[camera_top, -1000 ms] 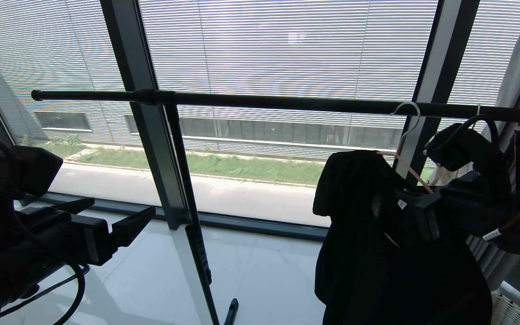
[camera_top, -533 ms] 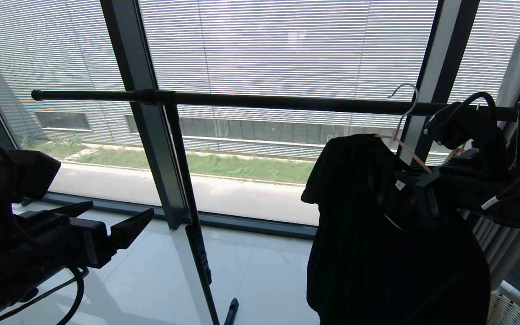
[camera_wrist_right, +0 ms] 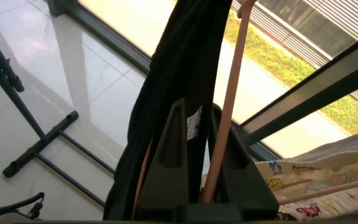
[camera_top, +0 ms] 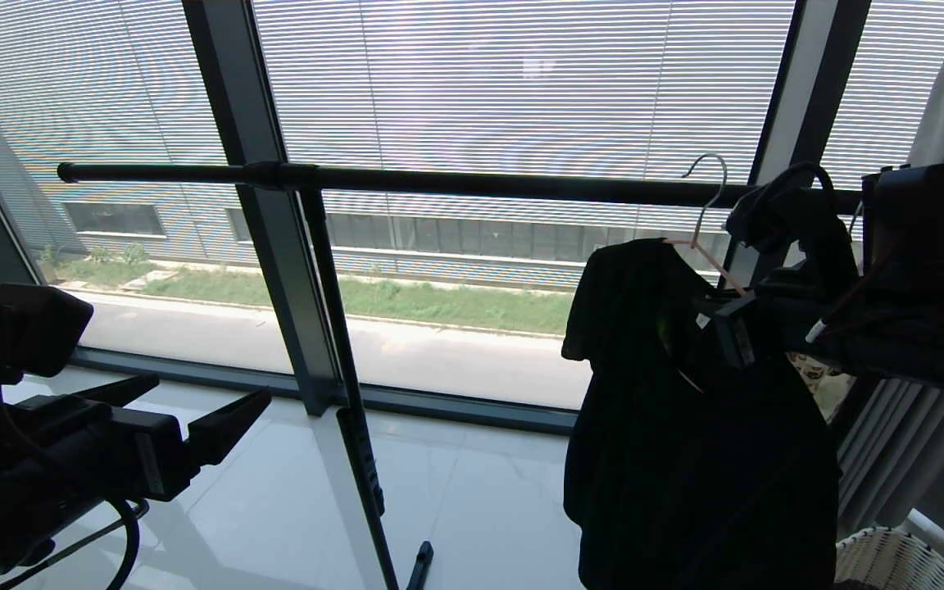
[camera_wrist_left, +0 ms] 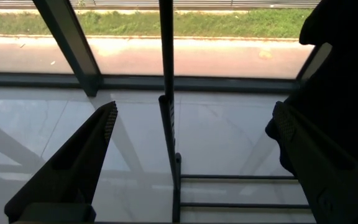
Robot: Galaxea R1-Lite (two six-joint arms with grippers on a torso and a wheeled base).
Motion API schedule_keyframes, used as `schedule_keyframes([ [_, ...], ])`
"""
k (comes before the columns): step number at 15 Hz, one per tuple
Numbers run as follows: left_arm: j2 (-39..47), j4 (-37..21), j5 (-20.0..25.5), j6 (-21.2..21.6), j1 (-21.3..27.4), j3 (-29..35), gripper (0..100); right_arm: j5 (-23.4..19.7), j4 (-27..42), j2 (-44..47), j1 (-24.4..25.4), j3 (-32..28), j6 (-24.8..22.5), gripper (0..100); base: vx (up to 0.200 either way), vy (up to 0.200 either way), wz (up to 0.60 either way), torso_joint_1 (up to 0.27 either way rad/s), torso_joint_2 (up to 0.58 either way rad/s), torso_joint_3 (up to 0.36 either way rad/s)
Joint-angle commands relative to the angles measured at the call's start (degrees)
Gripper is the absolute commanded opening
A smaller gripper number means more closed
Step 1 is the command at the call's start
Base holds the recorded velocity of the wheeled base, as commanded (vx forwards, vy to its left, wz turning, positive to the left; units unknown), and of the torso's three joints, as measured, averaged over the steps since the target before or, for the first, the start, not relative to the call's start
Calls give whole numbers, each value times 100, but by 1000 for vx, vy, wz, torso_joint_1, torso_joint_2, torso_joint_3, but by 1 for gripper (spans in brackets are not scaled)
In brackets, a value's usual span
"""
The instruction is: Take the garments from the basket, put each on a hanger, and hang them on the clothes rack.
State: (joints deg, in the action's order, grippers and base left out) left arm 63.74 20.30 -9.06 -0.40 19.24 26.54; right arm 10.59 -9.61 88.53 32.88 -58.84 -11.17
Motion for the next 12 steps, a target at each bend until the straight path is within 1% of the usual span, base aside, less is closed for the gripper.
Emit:
schedule_keyframes([
  [1,-11,1,0,-4,1,-8,100,-5,-6,130,-1,-4,0,0,0,0,0,0,0,0],
  [10,-46,1,0,14,1,-70,100,4,-15,209,-1,-4,27,0,0,0,0,0,0,0],
  [11,-55,1,0,5,1,-70,100,-5,-59,200,-1,-13,53,100,0,0,0,0,0,0],
  [12,-55,1,-8,5,1,-70,100,-5,-85,156,8,-22,141,100,0,0,0,0,0,0],
])
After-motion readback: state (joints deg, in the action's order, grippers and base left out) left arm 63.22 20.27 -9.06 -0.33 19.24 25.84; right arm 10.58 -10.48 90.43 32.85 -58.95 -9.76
